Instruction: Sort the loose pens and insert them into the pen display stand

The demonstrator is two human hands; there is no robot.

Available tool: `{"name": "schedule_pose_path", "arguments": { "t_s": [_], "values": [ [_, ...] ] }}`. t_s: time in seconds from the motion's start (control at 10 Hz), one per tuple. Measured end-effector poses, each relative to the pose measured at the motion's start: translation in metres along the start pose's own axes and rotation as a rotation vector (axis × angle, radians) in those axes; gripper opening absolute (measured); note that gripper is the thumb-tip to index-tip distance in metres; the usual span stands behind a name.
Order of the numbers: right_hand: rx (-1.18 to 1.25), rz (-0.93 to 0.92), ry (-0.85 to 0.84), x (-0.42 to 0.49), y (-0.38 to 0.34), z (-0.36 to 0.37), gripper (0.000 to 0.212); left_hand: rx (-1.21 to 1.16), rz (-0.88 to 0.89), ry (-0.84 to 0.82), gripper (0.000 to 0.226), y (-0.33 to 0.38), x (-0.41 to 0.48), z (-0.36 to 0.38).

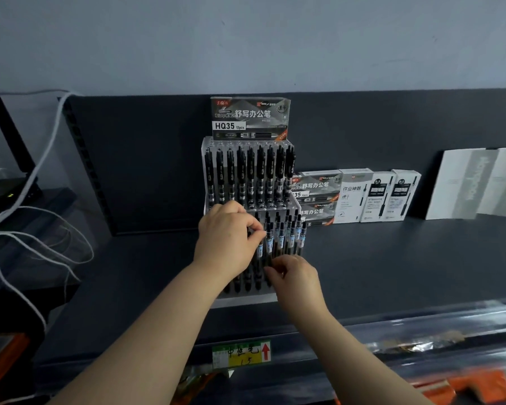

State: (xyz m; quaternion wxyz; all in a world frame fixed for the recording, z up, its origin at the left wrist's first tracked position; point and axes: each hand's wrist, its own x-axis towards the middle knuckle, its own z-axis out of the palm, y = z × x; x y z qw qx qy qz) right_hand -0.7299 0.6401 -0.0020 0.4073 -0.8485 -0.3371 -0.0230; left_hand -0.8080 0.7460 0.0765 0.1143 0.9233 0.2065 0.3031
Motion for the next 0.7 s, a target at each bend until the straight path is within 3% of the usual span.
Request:
{"name": "schedule_pose_path", "arguments": {
  "t_s": [0.4, 0.7],
  "values": [
    [0.031, 0.022, 0.021, -0.004, 0.001, 0.006, 0.021, 0.025, -0.083, 0.032, 0.032, -0.009, -0.022, -0.021],
    [-0.038, 0.013, -0.123, -0.008, -0.001, -0.007, 0.023, 0.022, -0.218, 0.046, 0.031, 0.001, -0.066, -0.045]
  ]
}}
